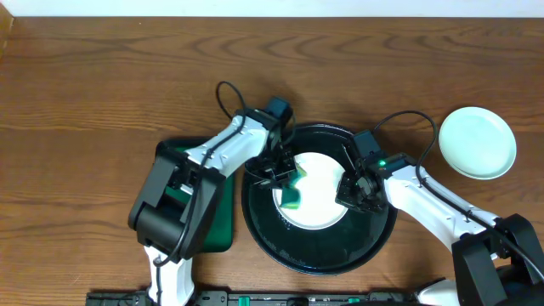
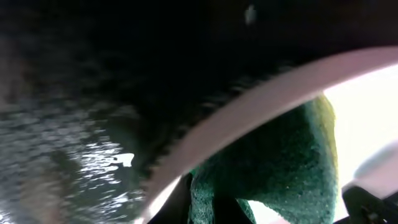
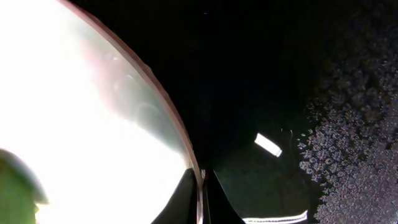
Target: Clean dirty plates on tray and stack at the side
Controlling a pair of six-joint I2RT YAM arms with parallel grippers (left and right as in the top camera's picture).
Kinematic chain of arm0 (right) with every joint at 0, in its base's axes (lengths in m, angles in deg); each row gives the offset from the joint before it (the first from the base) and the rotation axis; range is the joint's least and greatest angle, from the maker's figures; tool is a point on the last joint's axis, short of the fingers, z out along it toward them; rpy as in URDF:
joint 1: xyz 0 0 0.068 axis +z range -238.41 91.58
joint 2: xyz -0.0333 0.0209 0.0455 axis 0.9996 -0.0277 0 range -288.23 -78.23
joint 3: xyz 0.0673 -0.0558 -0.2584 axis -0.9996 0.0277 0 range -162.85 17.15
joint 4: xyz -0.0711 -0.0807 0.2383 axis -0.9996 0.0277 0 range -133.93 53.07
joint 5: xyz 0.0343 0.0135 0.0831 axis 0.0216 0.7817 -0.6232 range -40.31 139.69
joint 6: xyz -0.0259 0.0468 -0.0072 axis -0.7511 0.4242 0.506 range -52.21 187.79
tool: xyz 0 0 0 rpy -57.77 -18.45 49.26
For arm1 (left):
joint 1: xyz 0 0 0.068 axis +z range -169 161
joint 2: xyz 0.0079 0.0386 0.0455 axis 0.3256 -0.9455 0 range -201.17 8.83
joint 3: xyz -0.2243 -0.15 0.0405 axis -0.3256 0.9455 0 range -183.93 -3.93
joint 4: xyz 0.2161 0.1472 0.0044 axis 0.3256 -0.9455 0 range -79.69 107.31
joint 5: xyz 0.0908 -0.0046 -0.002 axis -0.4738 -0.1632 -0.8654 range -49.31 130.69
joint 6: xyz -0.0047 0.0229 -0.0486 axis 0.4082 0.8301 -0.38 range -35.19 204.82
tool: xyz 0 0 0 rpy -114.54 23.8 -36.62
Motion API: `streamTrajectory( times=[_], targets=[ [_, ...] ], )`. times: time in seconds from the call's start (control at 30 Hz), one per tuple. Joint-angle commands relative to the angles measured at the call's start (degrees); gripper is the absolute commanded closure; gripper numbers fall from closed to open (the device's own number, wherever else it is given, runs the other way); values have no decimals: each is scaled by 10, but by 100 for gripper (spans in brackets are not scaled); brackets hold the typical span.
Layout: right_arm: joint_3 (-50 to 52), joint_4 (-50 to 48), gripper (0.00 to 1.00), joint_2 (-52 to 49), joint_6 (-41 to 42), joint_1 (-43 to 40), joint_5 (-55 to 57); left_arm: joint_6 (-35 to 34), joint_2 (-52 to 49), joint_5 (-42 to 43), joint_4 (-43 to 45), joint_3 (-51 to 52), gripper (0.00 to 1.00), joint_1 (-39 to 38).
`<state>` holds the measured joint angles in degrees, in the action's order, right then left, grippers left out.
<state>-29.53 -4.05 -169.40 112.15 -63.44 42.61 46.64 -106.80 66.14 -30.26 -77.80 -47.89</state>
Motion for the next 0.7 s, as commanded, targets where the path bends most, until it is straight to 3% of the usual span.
streamTrajectory(
  times=[0.0,0.1,0.27,0.43,0.67],
  targets=[
    [7,17,99,-10,9,-7,37,-38,-74,-334,-37,53,93,24],
    [7,17,99,-10,8,-7,36,-12,-74,-305,-33,53,93,21],
    [7,17,99,-10,8,-7,36,97,-74,-9,30,53,93,10],
    [7,17,99,-10,8,-7,36,85,-74,176,120,53,93,-32],
    [7,17,99,-10,8,-7,36,31,-74,267,210,53,93,-91]
  ],
)
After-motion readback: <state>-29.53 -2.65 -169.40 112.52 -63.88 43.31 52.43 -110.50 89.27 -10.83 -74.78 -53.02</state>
